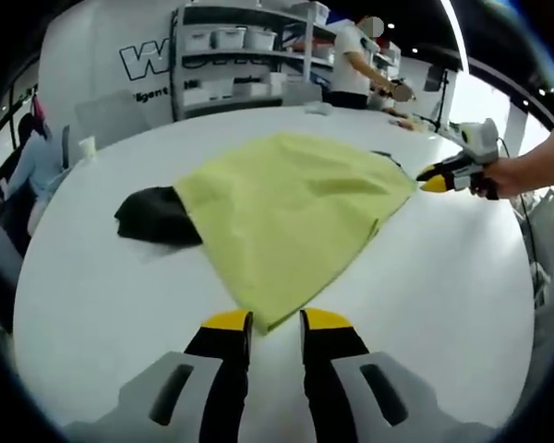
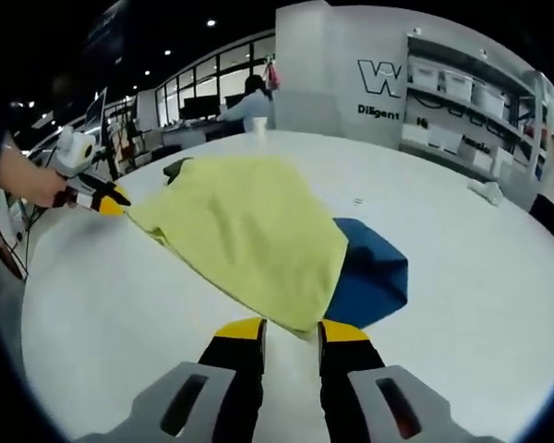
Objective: Fold the garment on the visible template until the final outline fits inside the template.
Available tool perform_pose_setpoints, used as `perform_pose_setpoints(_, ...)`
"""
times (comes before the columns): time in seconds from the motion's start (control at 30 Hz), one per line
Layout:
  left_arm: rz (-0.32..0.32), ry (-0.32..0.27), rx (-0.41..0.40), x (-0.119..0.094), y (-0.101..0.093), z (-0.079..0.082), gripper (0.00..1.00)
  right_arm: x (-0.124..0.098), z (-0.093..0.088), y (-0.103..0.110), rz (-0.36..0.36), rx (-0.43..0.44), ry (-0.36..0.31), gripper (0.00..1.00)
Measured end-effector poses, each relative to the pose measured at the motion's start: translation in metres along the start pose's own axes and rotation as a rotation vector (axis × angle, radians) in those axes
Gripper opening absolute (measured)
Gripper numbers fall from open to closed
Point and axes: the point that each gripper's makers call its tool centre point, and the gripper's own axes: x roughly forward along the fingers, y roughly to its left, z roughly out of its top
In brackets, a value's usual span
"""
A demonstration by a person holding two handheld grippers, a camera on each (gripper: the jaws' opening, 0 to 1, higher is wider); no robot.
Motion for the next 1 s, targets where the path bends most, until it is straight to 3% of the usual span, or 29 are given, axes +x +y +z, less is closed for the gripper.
perform_pose_setpoints(0.23, 0.012, 0.02, 0.004, 0.006, 0.002, -0.006, 0.17, 0.004, 0.0, -0.002, 0.004, -0.025, 0.007, 0.17)
perform_pose_setpoints(0.63, 0.029, 0.023, 0.03, 0.006, 0.013, -0.005, 0.03, 0.008, -0.006, -0.004, 0.02, -0.062, 0.035, 0.15)
perform_pose_setpoints(1.0, 0.021, 0.038, 0.049, 0.004, 0.013, -0.006, 0.01, 0.003, -0.005, -0.013, 0.0, -0.107, 0.03, 0.0)
